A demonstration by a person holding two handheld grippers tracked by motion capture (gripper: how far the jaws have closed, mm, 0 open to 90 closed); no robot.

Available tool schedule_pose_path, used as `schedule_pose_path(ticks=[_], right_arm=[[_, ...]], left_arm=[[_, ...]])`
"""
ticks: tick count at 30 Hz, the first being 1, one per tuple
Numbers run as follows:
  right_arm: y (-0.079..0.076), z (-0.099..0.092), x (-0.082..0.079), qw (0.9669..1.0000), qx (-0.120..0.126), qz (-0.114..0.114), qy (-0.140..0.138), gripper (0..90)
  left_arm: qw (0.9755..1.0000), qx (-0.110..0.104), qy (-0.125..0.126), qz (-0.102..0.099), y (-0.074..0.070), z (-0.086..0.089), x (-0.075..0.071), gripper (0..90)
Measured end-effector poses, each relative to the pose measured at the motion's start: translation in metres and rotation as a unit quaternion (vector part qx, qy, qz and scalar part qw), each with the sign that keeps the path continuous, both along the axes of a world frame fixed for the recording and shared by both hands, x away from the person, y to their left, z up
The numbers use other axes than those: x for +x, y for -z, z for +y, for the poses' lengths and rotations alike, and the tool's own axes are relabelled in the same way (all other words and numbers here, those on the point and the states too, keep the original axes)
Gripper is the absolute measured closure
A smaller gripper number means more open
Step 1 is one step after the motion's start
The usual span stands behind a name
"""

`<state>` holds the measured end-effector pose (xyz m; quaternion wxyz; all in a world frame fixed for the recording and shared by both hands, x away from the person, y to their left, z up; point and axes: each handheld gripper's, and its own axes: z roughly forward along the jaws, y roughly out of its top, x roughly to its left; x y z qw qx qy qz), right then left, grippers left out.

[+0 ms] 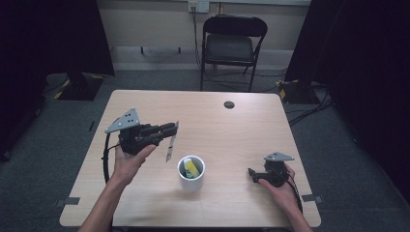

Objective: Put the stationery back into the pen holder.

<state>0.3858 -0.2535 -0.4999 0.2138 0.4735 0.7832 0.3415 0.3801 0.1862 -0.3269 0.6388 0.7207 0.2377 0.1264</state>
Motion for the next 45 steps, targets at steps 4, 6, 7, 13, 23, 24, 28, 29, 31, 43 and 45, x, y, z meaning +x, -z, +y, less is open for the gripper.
schedule_pose_path(ticks=[4,6,7,13,23,24,28,29,31,43,45], right_arm=[[0.000,0.000,0.000,1.0000,0.000,0.001,0.000,15.2],[0.000,0.000,0.000,1.0000,0.000,0.001,0.000,15.2],[0.000,0.000,0.000,1.0000,0.000,0.001,0.000,15.2],[0.000,0.000,0.000,1.0000,0.000,0.001,0.000,15.2],[0.000,0.000,0.000,1.0000,-0.002,0.000,-0.002,15.3],[0.000,0.000,0.000,1.0000,-0.001,0.001,-0.003,15.3],[0.000,0.000,0.000,1.0000,0.000,0.001,-0.004,15.3],[0.000,0.000,0.000,1.0000,0.000,0.001,-0.004,15.3],[0.000,0.000,0.000,1.0000,0.000,0.001,-0.004,15.3],[0.000,0.000,0.000,1.0000,0.000,0.001,-0.004,15.2],[0.000,0.000,0.000,1.0000,0.000,0.001,-0.004,15.2]], left_arm=[[0.9999,-0.007,0.010,-0.005,-0.006,-0.014,0.004,80.8],[0.9999,-0.003,0.015,-0.007,-0.008,-0.021,0.005,80.8],[0.9998,-0.003,0.018,-0.007,-0.008,-0.024,0.006,80.8],[0.9997,0.004,0.026,0.002,0.000,-0.041,0.013,80.8],[0.9989,0.024,0.037,0.017,0.023,-0.074,0.021,80.7],[0.9986,0.028,0.041,0.019,0.026,-0.075,0.021,80.7],[0.9980,0.038,0.044,0.025,0.034,-0.077,0.022,80.7],[0.9978,0.041,0.043,0.028,0.036,-0.076,0.023,80.7],[0.9974,0.050,0.041,0.031,0.038,-0.074,0.023,80.8],[0.9962,0.065,0.031,0.048,0.054,-0.054,0.019,80.8],[0.9954,0.073,0.032,0.053,0.057,-0.053,0.019,80.8]])
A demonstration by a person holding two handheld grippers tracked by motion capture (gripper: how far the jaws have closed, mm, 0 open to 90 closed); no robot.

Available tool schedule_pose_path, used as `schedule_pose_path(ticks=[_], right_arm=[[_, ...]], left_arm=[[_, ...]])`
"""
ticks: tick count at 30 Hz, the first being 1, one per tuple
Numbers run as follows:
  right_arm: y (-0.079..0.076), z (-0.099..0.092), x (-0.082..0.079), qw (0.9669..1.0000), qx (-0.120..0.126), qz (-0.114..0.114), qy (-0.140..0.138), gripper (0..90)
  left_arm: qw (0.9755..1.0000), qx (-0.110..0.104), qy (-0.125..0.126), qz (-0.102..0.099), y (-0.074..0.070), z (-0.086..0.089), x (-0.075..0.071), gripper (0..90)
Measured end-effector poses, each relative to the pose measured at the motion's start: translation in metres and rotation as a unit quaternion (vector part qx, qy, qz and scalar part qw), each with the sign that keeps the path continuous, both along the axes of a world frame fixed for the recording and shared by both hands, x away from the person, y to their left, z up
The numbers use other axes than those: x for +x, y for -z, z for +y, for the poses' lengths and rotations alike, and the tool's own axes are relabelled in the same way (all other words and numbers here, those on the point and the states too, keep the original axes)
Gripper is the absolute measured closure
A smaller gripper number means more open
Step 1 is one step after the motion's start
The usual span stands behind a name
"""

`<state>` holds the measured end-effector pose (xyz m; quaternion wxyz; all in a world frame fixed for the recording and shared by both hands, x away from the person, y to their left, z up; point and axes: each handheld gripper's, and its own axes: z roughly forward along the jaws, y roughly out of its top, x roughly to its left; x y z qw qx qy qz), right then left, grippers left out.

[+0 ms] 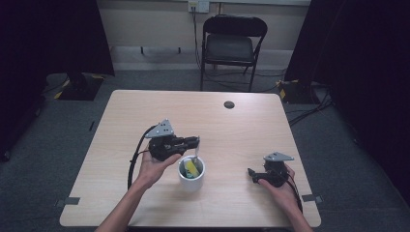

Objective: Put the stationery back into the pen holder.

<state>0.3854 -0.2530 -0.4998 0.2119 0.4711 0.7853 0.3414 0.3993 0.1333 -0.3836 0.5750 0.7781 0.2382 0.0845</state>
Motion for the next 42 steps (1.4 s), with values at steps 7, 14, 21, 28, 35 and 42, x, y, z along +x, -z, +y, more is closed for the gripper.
schedule_pose_path(ticks=[7,14,21,28,35,42], right_arm=[[0.000,0.000,0.000,1.0000,0.000,0.000,0.000,15.2],[0.000,0.000,0.000,1.0000,0.000,0.000,0.000,15.2],[0.000,0.000,0.000,1.0000,0.000,-0.001,-0.002,15.2],[0.000,0.000,0.001,1.0000,0.000,0.000,-0.002,15.2],[0.000,0.000,0.001,1.0000,0.000,0.000,-0.002,15.2],[0.000,0.000,0.001,1.0000,0.000,0.000,-0.003,15.2]], left_arm=[[0.9998,0.014,0.004,0.012,0.008,0.004,-0.001,80.8],[0.9994,0.024,0.004,0.023,0.017,0.005,-0.001,80.8],[0.9992,0.024,0.009,0.030,0.021,0.002,0.000,80.7],[0.9991,0.026,0.008,0.034,0.023,0.002,0.001,79.1],[0.9990,0.033,0.003,0.029,0.022,-0.001,-0.002,65.6],[0.9991,0.030,-0.014,0.026,0.016,0.004,0.000,47.1]])
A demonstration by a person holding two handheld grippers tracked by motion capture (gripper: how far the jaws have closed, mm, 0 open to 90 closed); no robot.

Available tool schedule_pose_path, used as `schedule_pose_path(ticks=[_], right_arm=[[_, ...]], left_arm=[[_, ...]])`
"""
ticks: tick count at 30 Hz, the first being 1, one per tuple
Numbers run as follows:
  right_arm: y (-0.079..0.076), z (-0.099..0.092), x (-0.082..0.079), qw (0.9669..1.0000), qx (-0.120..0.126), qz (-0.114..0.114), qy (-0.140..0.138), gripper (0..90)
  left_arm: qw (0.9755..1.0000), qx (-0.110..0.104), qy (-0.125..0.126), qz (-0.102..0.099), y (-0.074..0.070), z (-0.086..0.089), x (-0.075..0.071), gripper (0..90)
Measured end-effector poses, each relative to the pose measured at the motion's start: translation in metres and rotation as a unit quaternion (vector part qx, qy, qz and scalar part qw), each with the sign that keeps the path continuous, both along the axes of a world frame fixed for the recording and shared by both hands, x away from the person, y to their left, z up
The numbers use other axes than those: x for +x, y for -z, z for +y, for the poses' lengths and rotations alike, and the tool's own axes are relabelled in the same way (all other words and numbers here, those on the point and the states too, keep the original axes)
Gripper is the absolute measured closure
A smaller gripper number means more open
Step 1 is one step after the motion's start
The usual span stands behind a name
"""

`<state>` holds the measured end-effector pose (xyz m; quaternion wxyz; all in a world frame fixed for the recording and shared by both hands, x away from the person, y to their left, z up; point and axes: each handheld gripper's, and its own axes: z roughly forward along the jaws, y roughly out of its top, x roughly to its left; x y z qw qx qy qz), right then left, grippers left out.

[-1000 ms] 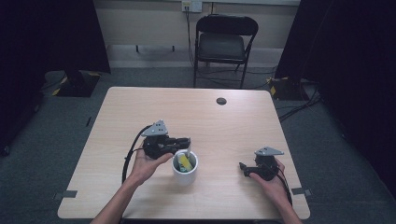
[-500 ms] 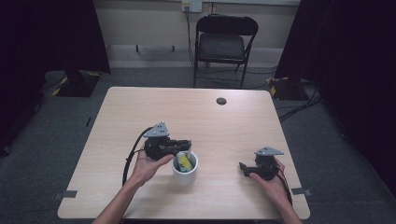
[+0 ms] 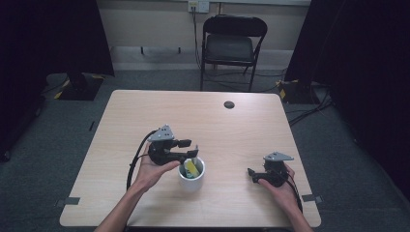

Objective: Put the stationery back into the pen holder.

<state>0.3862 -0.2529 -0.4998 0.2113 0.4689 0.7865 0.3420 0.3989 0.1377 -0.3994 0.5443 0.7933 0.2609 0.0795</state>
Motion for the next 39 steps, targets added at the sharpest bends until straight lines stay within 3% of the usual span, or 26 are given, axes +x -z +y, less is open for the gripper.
schedule_pose_path(ticks=[9,13,14,22,33,39], right_arm=[[0.000,0.000,0.000,1.0000,0.000,0.000,0.000,15.2],[0.000,0.000,0.000,1.0000,0.000,0.000,0.000,15.2],[0.000,0.000,0.000,1.0000,0.000,0.000,0.000,15.2],[0.000,0.000,0.001,1.0000,0.000,0.000,-0.003,15.2],[0.000,0.000,0.001,1.0000,0.001,0.000,-0.004,15.2],[0.000,0.000,0.001,1.0000,0.001,0.000,-0.004,15.2]], left_arm=[[0.9998,0.003,-0.015,-0.013,-0.013,0.010,-0.001,36.5],[0.9990,0.021,-0.027,-0.029,-0.017,0.015,-0.005,31.6],[0.9990,0.020,-0.031,-0.024,-0.018,0.017,-0.006,27.6],[0.9972,0.047,-0.055,-0.021,-0.017,0.041,-0.007,23.5],[0.9913,0.073,-0.109,0.001,-0.003,0.086,-0.011,23.1],[0.9861,0.095,-0.135,0.020,0.003,0.105,-0.012,18.6]])
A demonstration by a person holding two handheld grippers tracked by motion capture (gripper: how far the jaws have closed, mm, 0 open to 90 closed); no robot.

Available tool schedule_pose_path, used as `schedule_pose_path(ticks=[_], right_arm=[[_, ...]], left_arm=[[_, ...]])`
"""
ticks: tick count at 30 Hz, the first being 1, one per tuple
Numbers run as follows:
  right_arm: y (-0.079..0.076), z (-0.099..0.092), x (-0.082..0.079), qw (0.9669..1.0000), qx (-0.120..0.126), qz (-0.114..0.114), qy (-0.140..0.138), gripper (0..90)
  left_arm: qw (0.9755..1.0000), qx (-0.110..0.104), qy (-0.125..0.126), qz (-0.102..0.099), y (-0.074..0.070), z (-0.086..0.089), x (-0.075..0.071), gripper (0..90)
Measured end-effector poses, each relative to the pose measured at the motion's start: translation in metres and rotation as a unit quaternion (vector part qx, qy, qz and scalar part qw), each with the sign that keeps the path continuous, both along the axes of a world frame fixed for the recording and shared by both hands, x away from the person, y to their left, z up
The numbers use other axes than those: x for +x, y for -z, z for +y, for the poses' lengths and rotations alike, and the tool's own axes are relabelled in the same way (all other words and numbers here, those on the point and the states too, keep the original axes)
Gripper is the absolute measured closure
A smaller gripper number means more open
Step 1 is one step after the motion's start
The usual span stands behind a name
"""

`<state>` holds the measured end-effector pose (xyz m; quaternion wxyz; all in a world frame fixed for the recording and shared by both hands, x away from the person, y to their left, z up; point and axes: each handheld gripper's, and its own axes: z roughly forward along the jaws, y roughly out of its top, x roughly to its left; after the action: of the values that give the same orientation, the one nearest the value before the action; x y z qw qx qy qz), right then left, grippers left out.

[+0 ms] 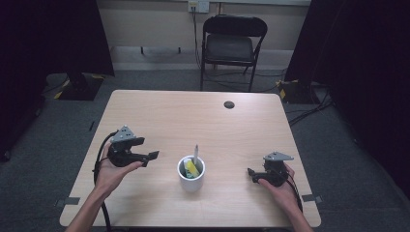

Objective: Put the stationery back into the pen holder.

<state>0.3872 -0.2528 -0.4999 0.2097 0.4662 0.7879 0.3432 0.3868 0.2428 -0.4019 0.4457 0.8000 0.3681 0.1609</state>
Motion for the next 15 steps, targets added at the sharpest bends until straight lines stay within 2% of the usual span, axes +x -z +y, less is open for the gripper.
schedule_pose_path(ticks=[2,4,7,10,15], right_arm=[[0.000,0.000,0.000,1.0000,0.000,0.000,0.000,15.2],[0.000,0.000,0.000,1.0000,0.000,0.000,0.000,15.1],[0.000,0.000,0.000,1.0000,0.000,0.000,0.000,15.1],[0.000,0.000,0.000,1.0000,0.000,0.000,0.000,15.1],[0.000,0.000,0.000,1.0000,0.000,0.000,0.000,15.1]], left_arm=[[1.0000,0.000,-0.007,0.006,0.002,0.006,-0.001,16.7],[0.9997,0.015,-0.011,0.013,0.007,0.011,-0.003,16.1],[0.9993,0.022,-0.020,0.023,0.016,0.019,-0.006,16.2],[0.9982,0.023,-0.031,0.045,0.026,0.028,-0.008,16.2],[0.9959,0.047,-0.041,0.065,0.041,0.038,-0.011,16.2]])
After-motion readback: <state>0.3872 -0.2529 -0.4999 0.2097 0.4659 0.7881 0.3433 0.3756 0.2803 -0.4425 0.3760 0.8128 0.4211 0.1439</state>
